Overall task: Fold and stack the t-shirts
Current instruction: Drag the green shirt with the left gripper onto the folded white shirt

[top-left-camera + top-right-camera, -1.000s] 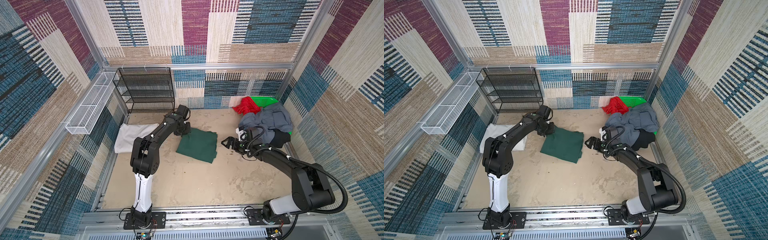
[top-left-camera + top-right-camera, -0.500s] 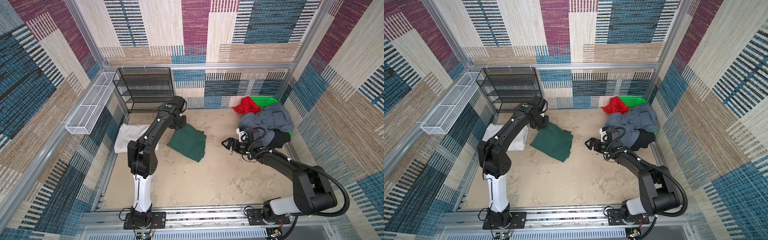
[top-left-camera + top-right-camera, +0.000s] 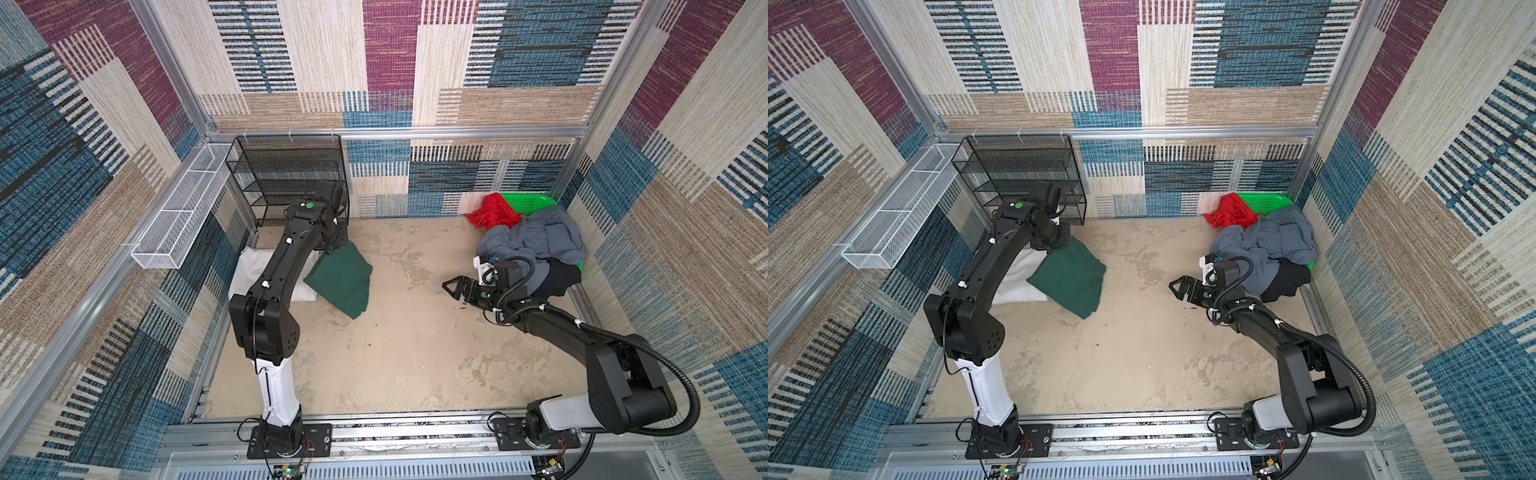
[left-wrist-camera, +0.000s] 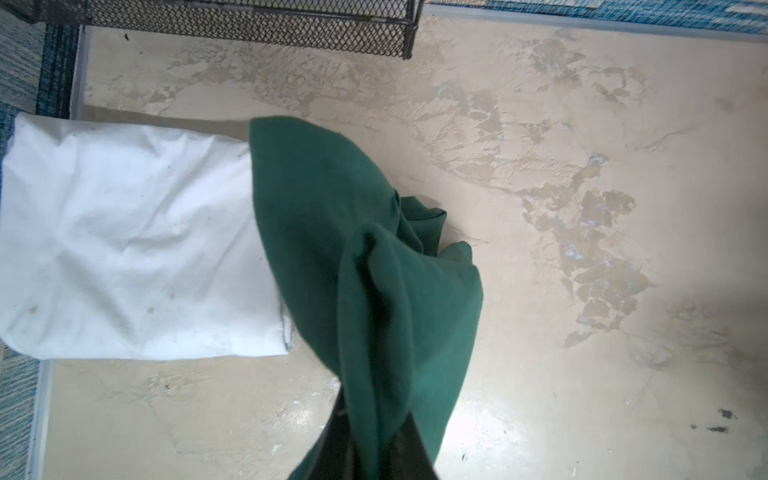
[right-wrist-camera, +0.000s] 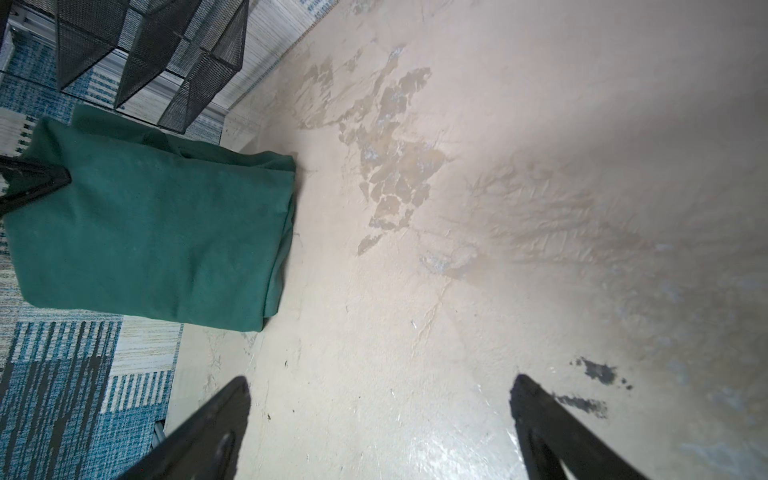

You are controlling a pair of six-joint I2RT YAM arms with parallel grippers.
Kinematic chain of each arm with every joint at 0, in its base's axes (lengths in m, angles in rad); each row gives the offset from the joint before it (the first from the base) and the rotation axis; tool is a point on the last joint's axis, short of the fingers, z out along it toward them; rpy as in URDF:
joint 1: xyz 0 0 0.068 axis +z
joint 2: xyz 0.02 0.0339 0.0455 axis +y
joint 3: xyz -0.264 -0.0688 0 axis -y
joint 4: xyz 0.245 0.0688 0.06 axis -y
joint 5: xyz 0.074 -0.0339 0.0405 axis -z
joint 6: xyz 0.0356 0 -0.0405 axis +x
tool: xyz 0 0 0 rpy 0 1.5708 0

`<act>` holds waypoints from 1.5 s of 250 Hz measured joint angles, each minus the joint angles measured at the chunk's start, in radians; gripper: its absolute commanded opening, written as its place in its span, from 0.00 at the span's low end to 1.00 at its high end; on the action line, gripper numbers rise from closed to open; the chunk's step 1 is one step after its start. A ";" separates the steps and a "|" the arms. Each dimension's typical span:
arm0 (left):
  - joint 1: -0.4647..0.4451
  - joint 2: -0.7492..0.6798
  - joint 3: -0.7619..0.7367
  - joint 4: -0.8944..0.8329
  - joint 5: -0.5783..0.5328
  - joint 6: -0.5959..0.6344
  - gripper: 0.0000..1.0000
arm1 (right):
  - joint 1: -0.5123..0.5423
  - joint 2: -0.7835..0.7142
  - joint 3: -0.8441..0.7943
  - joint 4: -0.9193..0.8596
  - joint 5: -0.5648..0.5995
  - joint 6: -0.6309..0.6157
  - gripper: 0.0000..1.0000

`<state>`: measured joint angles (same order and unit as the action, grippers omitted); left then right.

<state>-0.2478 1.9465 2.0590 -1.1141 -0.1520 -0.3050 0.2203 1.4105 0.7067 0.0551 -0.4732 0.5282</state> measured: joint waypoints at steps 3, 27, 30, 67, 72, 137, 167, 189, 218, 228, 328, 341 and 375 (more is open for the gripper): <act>0.003 0.000 0.000 -0.002 0.000 0.002 0.00 | 0.000 -0.001 0.000 0.001 0.002 0.000 0.98; 0.027 -0.009 0.000 -0.013 -0.001 0.018 0.00 | 0.000 0.000 0.000 0.000 0.006 -0.007 0.98; 0.030 -0.010 0.000 -0.013 -0.001 0.019 0.00 | 0.000 0.001 0.000 0.000 0.005 -0.007 0.98; 0.076 -0.017 -0.005 -0.014 -0.002 0.037 0.00 | 0.000 0.014 0.000 0.001 0.005 -0.011 0.99; 0.083 -0.017 -0.008 -0.014 -0.002 0.039 0.00 | 0.000 0.016 0.000 0.001 0.005 -0.011 0.98; 0.151 -0.016 -0.010 -0.008 0.001 0.080 0.00 | -0.004 0.040 0.007 -0.001 0.000 -0.014 0.98; 0.172 0.010 0.057 -0.009 0.011 0.095 0.00 | -0.005 0.044 0.008 -0.001 -0.006 -0.014 0.99; 0.185 0.027 0.105 -0.011 0.023 0.099 0.00 | -0.005 0.044 0.008 -0.002 -0.007 -0.014 0.99; 0.208 0.044 0.154 -0.018 0.026 0.102 0.00 | -0.005 0.046 0.008 -0.001 -0.014 -0.014 0.99; 0.216 0.045 0.163 -0.023 0.028 0.102 0.00 | -0.005 0.048 0.009 -0.001 -0.015 -0.014 0.99; 0.312 0.039 0.209 -0.035 0.110 0.120 0.00 | -0.005 0.068 0.018 0.000 -0.029 -0.014 0.99; 0.325 0.035 0.209 -0.035 0.118 0.124 0.00 | -0.005 0.068 0.018 -0.001 -0.030 -0.014 0.99; 0.370 0.032 0.208 -0.035 0.142 0.125 0.00 | -0.005 0.073 0.031 -0.001 -0.032 -0.014 0.99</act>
<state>0.1226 1.9789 2.2665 -1.1488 -0.0101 -0.1802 0.2157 1.4837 0.7380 0.0544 -0.5053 0.5144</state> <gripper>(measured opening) 0.113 0.985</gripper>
